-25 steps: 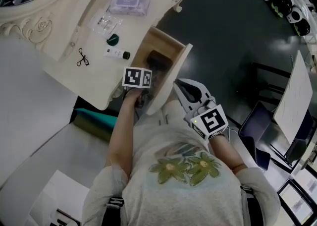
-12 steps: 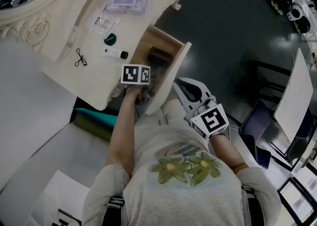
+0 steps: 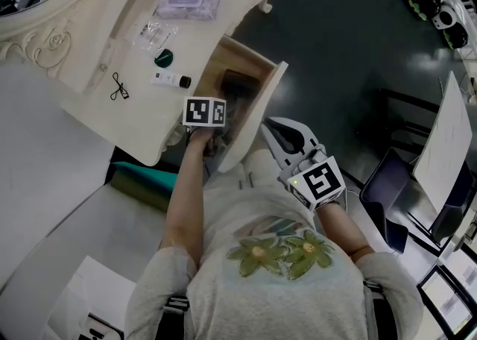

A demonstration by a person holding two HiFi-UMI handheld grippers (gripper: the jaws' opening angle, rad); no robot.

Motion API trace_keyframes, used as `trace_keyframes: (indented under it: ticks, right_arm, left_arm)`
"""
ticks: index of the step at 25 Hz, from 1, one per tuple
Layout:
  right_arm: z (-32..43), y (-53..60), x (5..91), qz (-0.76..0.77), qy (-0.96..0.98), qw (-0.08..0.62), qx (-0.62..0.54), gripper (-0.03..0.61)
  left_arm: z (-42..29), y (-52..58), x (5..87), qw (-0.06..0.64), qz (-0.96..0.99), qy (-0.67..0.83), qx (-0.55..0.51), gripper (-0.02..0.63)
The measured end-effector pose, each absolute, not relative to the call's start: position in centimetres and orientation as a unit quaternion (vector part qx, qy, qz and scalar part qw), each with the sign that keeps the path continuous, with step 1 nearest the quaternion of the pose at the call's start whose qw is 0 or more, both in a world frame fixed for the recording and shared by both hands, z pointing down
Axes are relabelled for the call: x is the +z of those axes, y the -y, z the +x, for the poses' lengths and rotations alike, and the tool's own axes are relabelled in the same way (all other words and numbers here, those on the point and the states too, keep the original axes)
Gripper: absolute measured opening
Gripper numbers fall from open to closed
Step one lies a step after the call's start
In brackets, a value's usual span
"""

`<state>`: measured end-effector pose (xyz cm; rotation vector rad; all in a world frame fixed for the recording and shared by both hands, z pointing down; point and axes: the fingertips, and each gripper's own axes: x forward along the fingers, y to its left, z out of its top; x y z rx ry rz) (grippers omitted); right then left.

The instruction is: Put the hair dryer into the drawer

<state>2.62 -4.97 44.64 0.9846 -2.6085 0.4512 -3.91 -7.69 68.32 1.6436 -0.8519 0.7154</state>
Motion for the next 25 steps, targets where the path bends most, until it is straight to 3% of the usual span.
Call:
trace_keyframes:
  ticks: [25]
  right_arm:
    - [3.7, 4.5, 45.0, 0.353, 0.908, 0.160, 0.160, 0.026]
  left_arm:
    - [-3.2, 8.5, 69.6, 0.533, 0.694, 0.353, 0.331, 0.187]
